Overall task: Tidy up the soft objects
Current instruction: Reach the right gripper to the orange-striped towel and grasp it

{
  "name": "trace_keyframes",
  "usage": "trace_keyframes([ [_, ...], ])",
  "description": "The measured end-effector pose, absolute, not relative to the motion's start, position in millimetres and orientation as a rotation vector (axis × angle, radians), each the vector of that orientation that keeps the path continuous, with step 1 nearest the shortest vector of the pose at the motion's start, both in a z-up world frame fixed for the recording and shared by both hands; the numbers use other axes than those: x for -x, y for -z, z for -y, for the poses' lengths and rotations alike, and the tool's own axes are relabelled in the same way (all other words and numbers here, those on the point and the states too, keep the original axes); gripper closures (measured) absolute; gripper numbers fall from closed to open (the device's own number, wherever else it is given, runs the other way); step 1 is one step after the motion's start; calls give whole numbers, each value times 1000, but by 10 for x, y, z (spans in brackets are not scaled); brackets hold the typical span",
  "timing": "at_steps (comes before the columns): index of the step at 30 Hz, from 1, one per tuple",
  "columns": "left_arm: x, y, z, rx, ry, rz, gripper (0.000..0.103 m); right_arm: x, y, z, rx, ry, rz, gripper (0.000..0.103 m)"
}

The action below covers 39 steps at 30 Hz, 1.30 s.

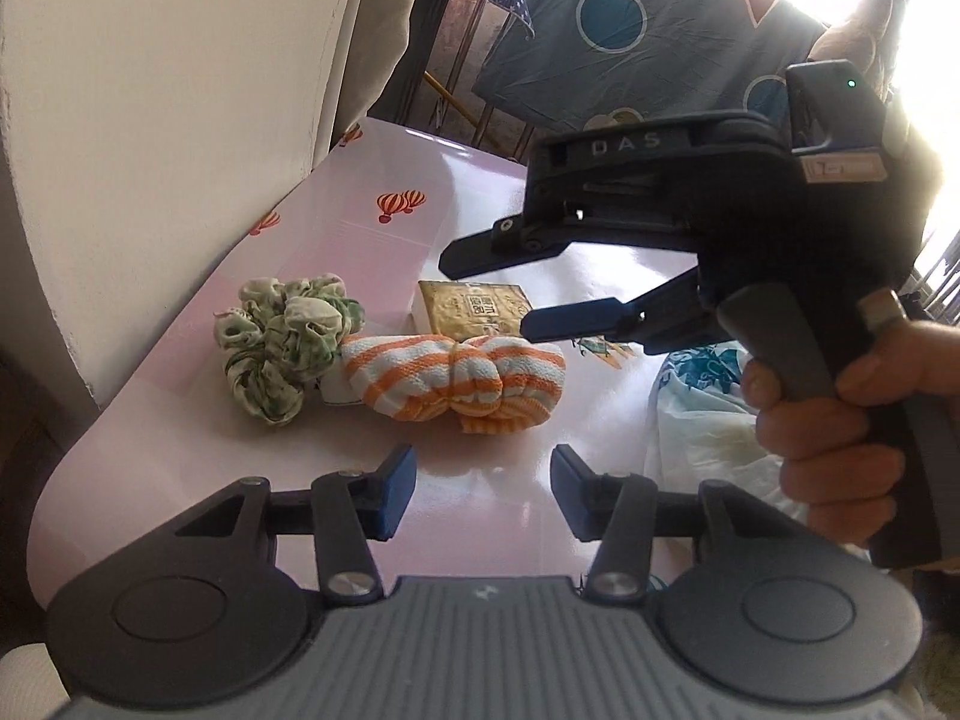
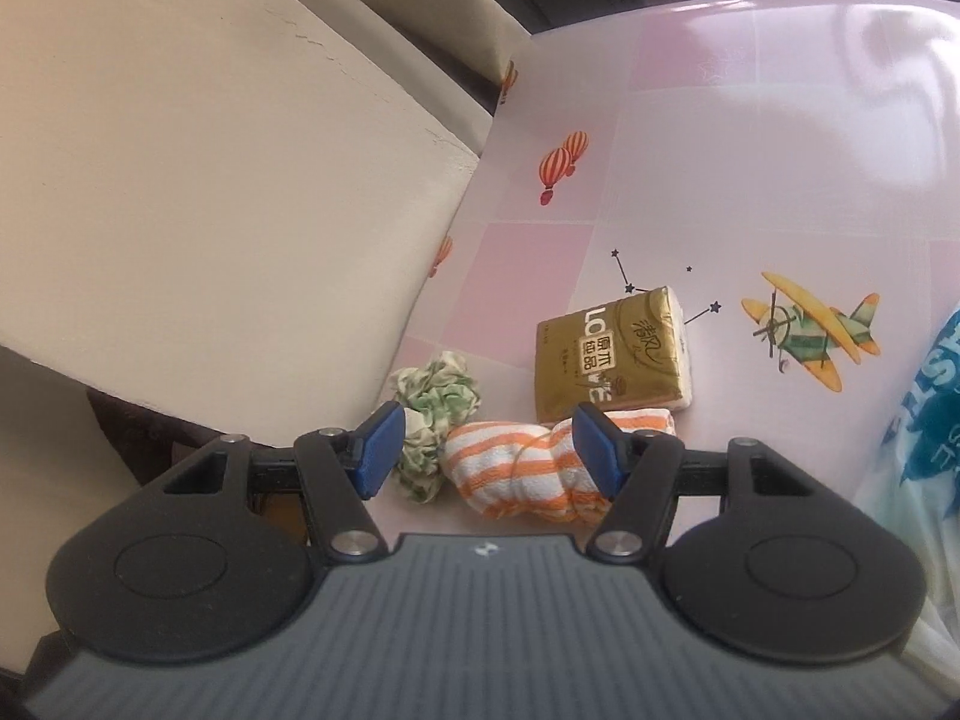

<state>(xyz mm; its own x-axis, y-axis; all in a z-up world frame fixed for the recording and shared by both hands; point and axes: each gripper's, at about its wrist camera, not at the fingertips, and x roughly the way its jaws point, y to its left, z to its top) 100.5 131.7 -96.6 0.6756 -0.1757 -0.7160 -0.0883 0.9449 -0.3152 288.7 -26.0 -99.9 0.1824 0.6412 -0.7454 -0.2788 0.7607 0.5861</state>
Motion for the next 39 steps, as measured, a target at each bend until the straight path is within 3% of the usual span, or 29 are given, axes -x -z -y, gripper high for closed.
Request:
trace_keyframes([
  [9, -1084, 1016, -1368, 370, 86, -864, 46, -2582, 1137, 453, -471, -699, -1398, 41],
  [15, -1121, 1044, -1367, 383, 79, -869, 46, -2769, 823, 396, -317, -658, -1188, 41],
  [18, -1143, 1061, -1385, 393, 79, -874, 46, -2969, 920, 350, -274, -606, -1160, 41],
  [30, -1092, 1069, -1486, 421, 97, -894, 43, -2527, 1223, 458, -461, -704, -1456, 41],
  [39, -1201, 1134, -1435, 385, 71, -931, 47, -2758, 1409, 330, -461, -651, -1420, 41],
])
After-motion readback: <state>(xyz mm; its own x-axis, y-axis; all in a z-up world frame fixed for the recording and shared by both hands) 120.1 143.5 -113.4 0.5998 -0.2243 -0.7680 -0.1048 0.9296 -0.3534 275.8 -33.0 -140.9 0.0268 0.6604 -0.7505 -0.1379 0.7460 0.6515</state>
